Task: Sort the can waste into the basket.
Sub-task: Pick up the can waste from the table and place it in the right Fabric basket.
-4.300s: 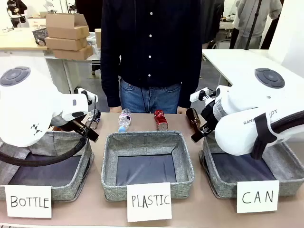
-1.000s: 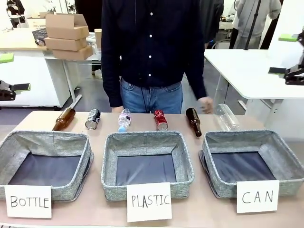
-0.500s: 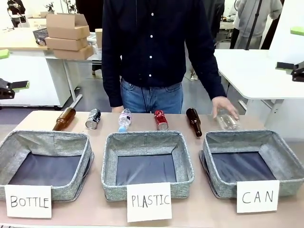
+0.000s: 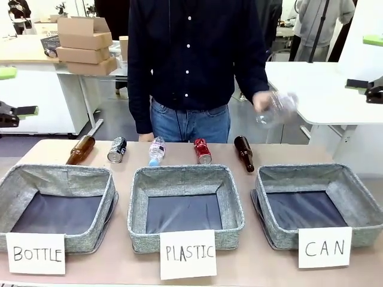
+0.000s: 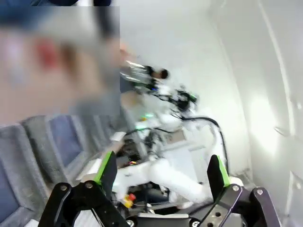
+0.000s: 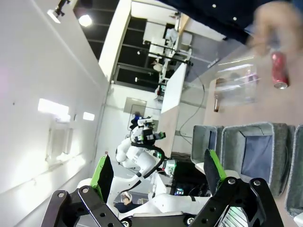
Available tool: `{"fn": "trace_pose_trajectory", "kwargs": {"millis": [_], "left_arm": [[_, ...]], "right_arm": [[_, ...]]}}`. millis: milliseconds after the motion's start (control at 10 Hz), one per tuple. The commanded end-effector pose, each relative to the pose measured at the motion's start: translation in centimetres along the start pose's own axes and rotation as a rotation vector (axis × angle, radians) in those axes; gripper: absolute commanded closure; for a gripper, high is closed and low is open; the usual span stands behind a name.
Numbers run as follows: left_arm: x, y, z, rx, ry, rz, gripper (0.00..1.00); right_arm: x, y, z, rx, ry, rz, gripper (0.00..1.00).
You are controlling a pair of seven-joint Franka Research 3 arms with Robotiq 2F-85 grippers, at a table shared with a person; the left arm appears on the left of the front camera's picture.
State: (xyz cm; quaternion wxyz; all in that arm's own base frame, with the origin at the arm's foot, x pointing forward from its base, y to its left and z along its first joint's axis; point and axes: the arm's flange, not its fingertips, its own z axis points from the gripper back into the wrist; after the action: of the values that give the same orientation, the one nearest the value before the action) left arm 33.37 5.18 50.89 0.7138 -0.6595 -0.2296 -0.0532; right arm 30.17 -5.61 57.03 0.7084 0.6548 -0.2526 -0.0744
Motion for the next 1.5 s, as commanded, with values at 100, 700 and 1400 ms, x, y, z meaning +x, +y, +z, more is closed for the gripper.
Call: {"fn": "trace_pose_trajectory", "kwargs": {"millis": [100,700,1400], "left_arm": [[10.0,3.1,-6.8,0.638,0.128,0.008,0.00],[15.8,8.8,-16.6,0.721,0.405,0.099,0.00],[18.6,17.8,-21.6,1.243,0.529,-0.193,0.00]], "right_arm": [[0.4,0.0,-0.4,0.028,-0.009,0.028,0.00],[0.4,0.0,-0.4,0.028,-0.009,0.028,0.00],[0.4,0.0,-0.4,0.028,-0.009,0.028,0.00]]}}
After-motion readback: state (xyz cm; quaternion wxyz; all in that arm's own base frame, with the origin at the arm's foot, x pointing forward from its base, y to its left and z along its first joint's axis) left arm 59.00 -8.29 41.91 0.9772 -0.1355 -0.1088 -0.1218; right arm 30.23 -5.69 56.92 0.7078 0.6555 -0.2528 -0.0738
